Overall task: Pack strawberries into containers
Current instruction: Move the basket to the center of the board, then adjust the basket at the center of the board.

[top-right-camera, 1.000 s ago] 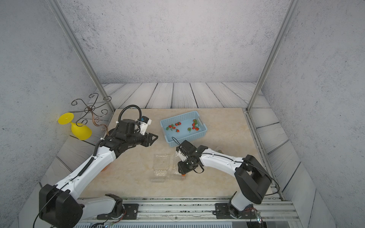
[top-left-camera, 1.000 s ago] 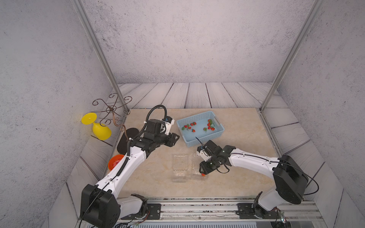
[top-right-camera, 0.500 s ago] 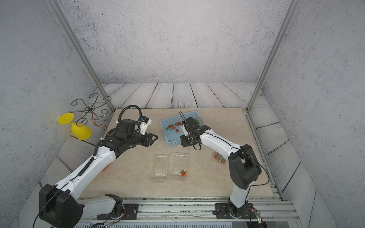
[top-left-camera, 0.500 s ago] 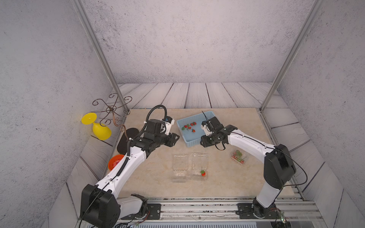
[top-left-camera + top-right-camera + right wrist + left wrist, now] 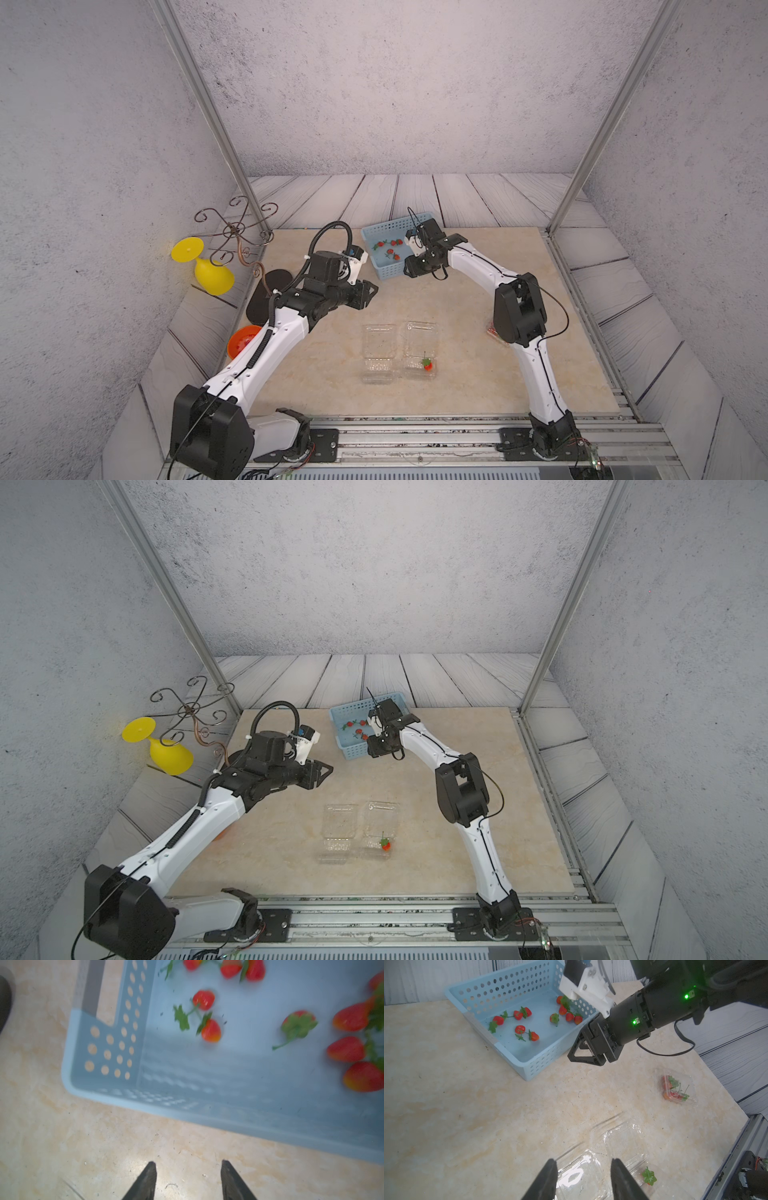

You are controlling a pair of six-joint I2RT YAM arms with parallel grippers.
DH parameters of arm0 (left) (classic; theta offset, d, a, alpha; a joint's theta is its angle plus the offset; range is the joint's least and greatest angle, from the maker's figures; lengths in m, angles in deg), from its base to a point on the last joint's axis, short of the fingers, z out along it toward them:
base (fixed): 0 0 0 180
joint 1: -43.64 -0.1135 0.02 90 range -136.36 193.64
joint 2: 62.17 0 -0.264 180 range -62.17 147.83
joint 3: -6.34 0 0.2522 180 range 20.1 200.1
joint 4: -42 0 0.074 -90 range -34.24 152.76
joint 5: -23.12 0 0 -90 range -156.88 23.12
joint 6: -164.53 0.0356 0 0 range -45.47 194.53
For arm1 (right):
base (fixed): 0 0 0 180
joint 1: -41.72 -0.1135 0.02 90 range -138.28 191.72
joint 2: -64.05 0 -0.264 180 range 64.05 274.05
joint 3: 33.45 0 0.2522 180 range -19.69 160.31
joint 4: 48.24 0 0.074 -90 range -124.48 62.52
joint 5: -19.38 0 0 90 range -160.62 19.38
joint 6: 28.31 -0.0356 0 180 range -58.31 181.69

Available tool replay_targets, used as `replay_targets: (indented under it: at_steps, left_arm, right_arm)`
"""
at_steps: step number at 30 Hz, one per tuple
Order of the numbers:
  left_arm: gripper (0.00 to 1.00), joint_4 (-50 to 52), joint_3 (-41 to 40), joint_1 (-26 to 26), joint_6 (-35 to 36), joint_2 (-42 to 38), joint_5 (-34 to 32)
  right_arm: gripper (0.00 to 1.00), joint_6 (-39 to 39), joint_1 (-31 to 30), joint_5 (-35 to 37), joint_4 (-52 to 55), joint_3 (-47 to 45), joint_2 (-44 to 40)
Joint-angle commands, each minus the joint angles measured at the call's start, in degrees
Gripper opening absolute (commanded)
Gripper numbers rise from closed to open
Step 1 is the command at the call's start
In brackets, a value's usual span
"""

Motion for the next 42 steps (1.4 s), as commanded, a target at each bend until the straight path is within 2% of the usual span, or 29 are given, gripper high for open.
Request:
replay_targets:
  at_steps: [1,5,8,12,19,26,29,34,42]
  left_arm:
    - [0.46,-0.30,0.00,0.26,1.47,1.02,-0.07]
    - [0.46,-0.59,0.10,0.21,1.38,1.77,0.28]
    - [0.46,-0.97,0.36,0.13,1.19,2.51,0.73]
    - [0.46,-0.78,0.47,0.04,1.20,2.71,0.68]
    - [0.46,-0.76,0.43,-0.05,1.34,3.03,0.35]
    - [0.46,-0.67,0.60,-0.40,1.47,2.88,0.19]
    - [0.46,-0.67,0.56,-0.66,1.47,2.96,0.19]
    - [0.46,-0.75,0.69,-0.93,1.43,3.22,0.45]
    - [0.46,-1.03,0.78,-1.20,1.07,3.19,1.11]
  right_arm:
    - [0.51,2.78,-0.17,-2.42,6.21,2.28,0.50]
    - [0.51,3.22,-0.18,-1.96,3.85,-2.36,-5.35]
    - [0.52,5.34,-0.10,0.98,3.83,-1.12,-6.30]
    - [0.55,8.69,1.39,5.03,7.61,7.22,-1.40]
    - [0.58,5.92,4.93,1.17,1.96,12.56,2.90]
    - [0.59,3.40,7.43,-1.73,-0.49,25.13,14.85]
    - [0.60,3.31,7.89,-2.92,-2.08,27.19,17.35]
    - [0.60,5.14,7.91,-5.68,-0.94,25.34,16.82]
    - [0.59,8.65,7.82,-10.54,1.33,10.08,8.04]
